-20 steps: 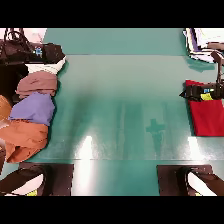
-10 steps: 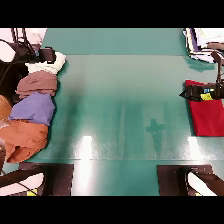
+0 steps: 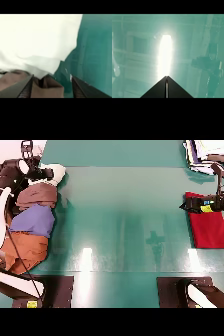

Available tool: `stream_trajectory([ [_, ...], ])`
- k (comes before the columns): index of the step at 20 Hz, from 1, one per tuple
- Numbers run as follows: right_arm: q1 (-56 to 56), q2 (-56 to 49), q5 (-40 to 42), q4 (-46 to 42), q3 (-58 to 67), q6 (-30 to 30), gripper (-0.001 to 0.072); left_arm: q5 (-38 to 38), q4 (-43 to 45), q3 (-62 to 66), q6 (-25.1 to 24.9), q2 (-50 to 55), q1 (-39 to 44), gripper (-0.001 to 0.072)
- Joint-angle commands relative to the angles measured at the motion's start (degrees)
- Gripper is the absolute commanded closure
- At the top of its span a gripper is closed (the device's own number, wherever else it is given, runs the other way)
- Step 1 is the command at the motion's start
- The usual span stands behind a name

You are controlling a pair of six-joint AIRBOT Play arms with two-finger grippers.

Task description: Fold the shirts.

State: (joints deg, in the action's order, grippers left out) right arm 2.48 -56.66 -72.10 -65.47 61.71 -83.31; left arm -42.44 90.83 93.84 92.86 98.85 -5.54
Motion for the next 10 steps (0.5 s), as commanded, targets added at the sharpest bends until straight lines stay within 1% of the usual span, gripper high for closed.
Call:
stream_trajectory([
  [1, 0.07, 0.0, -0.07, 0.0, 0.04, -0.04, 0.0695, 0.04, 0.5, 5.35, -0.31, 6.75, -2.05, 0.0154],
  [9, 0.07, 0.0, 0.09, 0.04, 0.04, -0.22, 0.0694, 3.56, 0.28, 5.95, -2.4, 12.68, -3.28, 0.0157],
  [10, 0.07, 0.0, 0.09, 0.04, 0.04, -0.61, 0.0694, 4.44, 0.28, 5.95, -2.38, 12.66, -3.28, 0.0232],
])
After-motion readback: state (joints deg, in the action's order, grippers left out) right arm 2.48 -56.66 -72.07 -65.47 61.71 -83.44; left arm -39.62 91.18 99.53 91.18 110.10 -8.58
